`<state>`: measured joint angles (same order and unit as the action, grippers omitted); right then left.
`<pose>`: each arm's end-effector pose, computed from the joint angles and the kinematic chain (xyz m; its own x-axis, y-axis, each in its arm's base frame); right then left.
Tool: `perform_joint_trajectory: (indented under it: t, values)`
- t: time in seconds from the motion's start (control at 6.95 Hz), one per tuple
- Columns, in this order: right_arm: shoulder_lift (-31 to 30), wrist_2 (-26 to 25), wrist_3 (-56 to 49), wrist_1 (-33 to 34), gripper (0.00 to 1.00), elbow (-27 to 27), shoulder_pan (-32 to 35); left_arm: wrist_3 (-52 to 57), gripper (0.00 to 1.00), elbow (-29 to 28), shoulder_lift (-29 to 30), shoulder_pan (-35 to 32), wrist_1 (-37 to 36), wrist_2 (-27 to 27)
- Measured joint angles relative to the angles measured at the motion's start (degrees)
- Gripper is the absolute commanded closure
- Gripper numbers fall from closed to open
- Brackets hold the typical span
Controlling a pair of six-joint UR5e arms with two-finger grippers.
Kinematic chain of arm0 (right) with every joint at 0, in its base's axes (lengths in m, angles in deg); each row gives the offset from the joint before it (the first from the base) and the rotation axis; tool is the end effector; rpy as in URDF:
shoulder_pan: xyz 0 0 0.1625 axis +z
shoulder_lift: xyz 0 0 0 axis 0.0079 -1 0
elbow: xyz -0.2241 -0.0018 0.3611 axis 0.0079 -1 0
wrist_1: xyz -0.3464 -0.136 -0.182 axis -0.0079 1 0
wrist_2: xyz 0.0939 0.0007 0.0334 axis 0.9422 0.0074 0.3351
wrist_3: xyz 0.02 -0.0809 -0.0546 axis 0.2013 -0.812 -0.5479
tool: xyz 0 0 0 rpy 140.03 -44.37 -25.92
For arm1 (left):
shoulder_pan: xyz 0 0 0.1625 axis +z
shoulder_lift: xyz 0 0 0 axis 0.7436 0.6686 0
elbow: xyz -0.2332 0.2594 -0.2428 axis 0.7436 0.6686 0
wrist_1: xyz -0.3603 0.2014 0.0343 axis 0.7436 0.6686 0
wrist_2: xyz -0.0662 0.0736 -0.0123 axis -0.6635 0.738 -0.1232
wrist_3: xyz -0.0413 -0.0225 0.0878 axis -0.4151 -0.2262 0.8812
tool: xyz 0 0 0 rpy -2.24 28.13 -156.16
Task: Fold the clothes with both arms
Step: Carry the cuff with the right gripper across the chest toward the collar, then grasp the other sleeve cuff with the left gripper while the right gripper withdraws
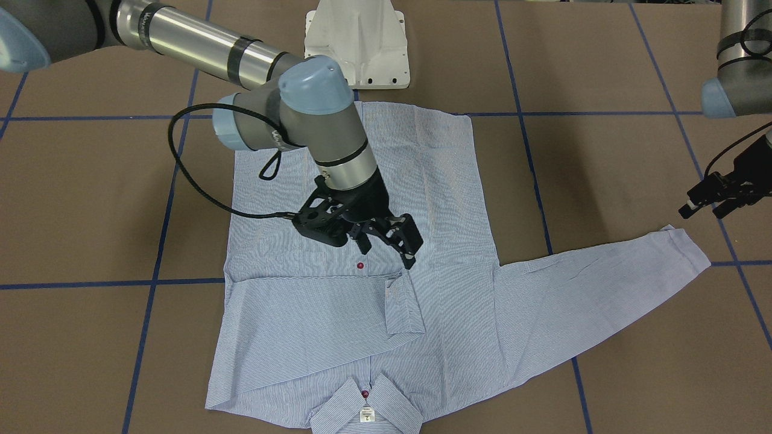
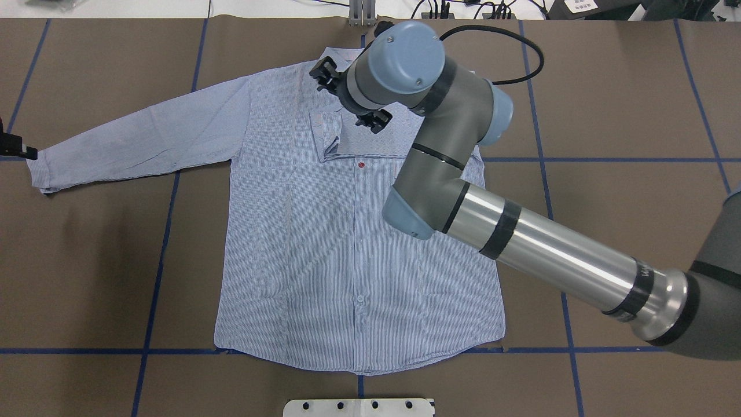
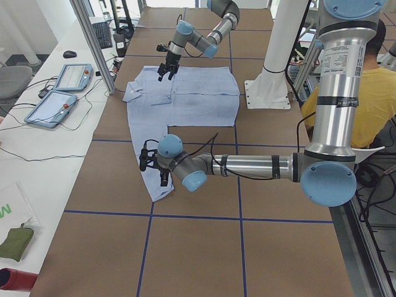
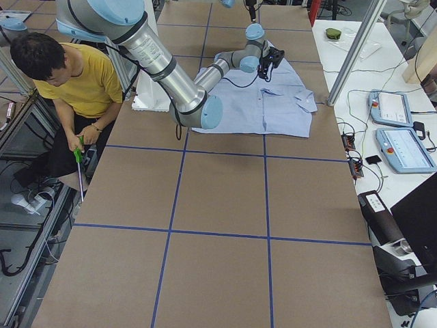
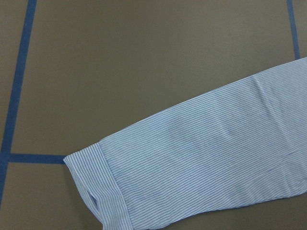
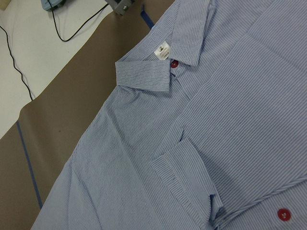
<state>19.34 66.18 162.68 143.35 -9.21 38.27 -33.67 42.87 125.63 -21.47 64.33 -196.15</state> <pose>-0.5303 -0.5701 0.1366 0.1740 0.4808 0.8594 -0.5345 0.7791 -0.3277 0.1203 -0.5068 0.6107 0.5001 -0.0903 -0.8612 0.2570 0.9652 0.0480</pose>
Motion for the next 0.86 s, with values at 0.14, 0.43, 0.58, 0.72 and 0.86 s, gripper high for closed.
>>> perform_joint_trajectory:
  t: [0.14,0.43,0.58,0.72,0.86]
  values:
    - [-2.97,1.95,-0.42,-0.07,0.01,2.8,1.68,-1.17,0.08,-1.45,-0.4,0.37,1.93,0.27]
    - [-4.95,2.79,-1.29,-0.07,0.01,4.48,2.75,-1.58,0.15,-4.99,-0.24,0.57,3.24,0.96]
    - [-5.26,2.79,-1.53,-0.07,0.01,4.62,2.77,-1.64,0.17,-6.8,0.12,0.62,3.69,1.85]
    - [-5.36,2.69,-1.75,-0.06,0.0,4.71,2.73,-1.68,0.19,-8.41,0.92,0.69,4.04,2.46]
    - [-5.48,2.56,-1.83,-0.06,0.01,4.88,2.7,-1.7,0.21,-10.0,2.38,0.74,4.14,2.71]
